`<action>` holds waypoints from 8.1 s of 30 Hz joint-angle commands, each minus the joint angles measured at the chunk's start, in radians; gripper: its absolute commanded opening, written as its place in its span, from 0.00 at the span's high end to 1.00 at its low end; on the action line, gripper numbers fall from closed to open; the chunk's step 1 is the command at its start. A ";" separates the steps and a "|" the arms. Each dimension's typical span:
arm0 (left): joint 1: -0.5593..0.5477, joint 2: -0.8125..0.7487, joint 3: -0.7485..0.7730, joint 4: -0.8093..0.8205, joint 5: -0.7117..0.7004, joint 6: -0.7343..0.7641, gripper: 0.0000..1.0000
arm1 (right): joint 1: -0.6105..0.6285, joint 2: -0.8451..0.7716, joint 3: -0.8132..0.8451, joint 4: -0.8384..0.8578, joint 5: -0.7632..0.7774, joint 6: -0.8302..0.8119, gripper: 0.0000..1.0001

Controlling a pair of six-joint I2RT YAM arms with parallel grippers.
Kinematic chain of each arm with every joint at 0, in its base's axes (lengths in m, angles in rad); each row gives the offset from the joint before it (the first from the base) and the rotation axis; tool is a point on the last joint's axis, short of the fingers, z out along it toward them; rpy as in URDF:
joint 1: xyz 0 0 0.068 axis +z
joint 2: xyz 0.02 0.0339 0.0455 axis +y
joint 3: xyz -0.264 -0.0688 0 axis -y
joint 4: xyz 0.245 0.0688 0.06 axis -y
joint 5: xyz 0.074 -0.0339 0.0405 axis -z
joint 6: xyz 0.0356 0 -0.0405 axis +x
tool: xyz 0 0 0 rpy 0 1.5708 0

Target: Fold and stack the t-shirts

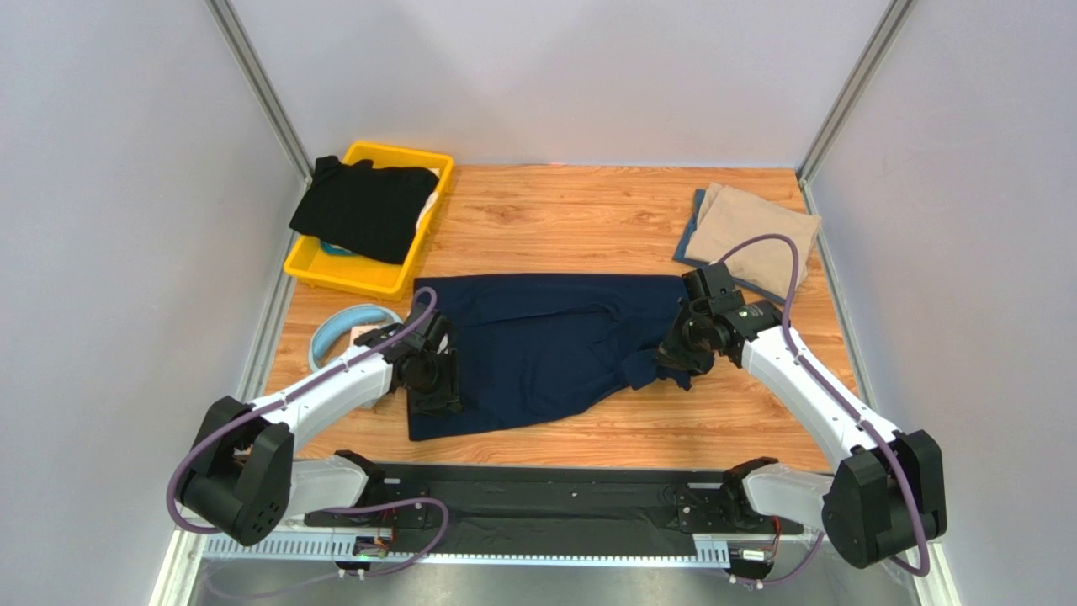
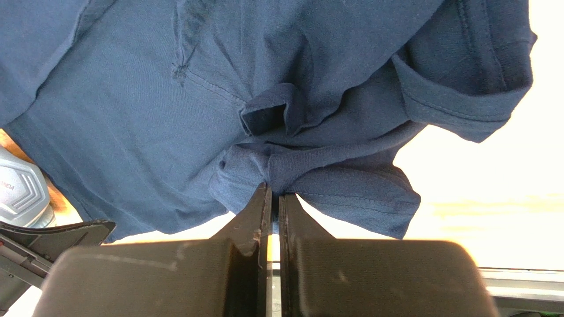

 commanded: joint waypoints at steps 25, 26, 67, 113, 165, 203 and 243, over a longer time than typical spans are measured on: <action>-0.079 0.139 0.234 -0.257 -0.162 0.089 0.46 | -0.005 -0.066 0.040 0.114 -0.053 -0.110 1.00; -0.083 0.147 0.233 -0.255 -0.160 0.082 0.46 | -0.005 -0.060 0.052 0.094 -0.052 -0.131 1.00; -0.155 0.109 0.095 -0.086 -0.108 0.060 0.47 | -0.003 -0.048 0.017 0.106 -0.012 -0.048 1.00; -0.165 0.218 0.064 -0.037 -0.056 0.029 0.49 | -0.004 -0.088 0.086 0.054 0.022 -0.190 1.00; -0.166 0.138 0.139 -0.083 -0.074 0.054 1.00 | -0.005 -0.123 0.063 0.034 0.036 -0.173 1.00; -0.165 0.138 0.102 -0.053 -0.070 0.045 1.00 | -0.040 -0.102 0.084 0.015 0.059 -0.199 1.00; -0.165 0.095 0.205 -0.149 -0.151 0.066 1.00 | -0.162 -0.134 0.141 -0.034 0.059 -0.289 1.00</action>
